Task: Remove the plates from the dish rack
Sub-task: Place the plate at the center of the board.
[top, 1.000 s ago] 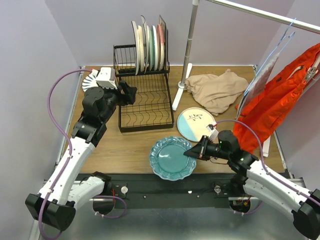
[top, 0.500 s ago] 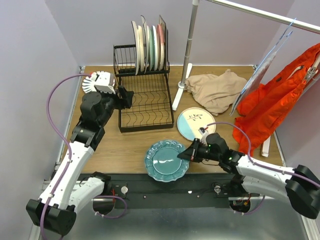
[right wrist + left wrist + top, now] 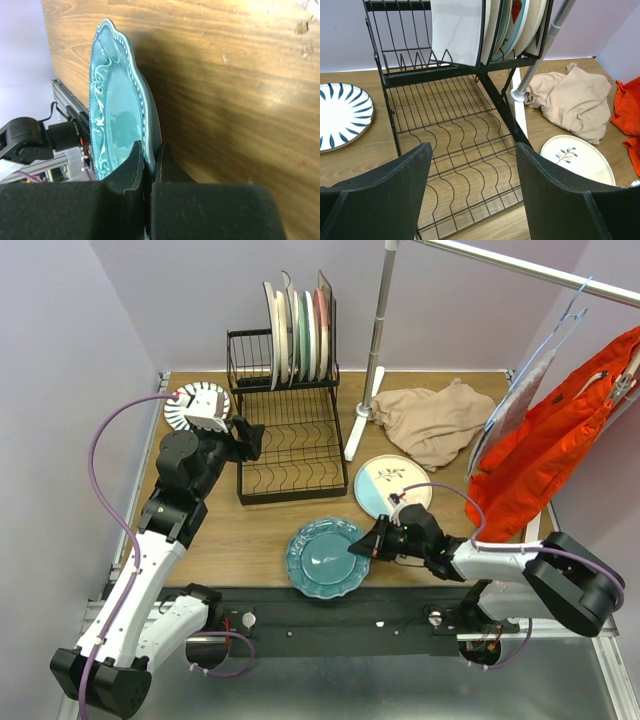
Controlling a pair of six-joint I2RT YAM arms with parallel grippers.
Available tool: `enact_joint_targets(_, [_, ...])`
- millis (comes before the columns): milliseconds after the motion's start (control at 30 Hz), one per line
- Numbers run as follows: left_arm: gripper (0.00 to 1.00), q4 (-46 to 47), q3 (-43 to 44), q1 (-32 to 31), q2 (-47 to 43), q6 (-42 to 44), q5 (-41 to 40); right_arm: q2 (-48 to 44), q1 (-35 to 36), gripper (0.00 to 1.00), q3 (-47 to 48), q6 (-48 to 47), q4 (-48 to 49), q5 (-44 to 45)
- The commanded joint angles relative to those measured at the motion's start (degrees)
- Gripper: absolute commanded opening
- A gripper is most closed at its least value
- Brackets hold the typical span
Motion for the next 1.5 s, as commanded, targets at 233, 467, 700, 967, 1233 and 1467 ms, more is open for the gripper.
enact_joint_targets(233, [0.77, 1.03, -0.39, 0.45, -0.19, 0.71, -0.33, 7.31, 0.36, 0.09, 3.91, -2.72, 15.88, 2.26])
enact_joint_targets(467, [0.77, 0.94, -0.39, 0.53, 0.60, 0.53, 0.28, 12.67, 0.19, 0.20, 5.75, -4.57, 16.76, 4.37])
enact_joint_targets(700, [0.77, 0.86, -0.39, 0.53, 0.33, 0.53, 0.11, 16.45, 0.27, 0.29, 7.07, -5.36, 16.67, 5.42])
enact_joint_targets(967, [0.78, 0.50, -0.22, 0.53, 0.25, 0.35, -0.24, 19.70, 0.19, 0.47, 8.30, -5.80, 15.80, 6.57])
enact_joint_targets(1233, [0.78, 0.42, -0.39, 0.53, 0.07, 0.53, -0.77, 20.24, 0.10, 0.54, 12.16, -5.36, 6.50, 8.58])
enact_joint_targets(1467, [0.78, 0.42, -0.57, 0.53, -0.46, 0.53, -1.12, 16.90, 0.19, 0.62, 17.87, -7.47, -9.85, 13.42])
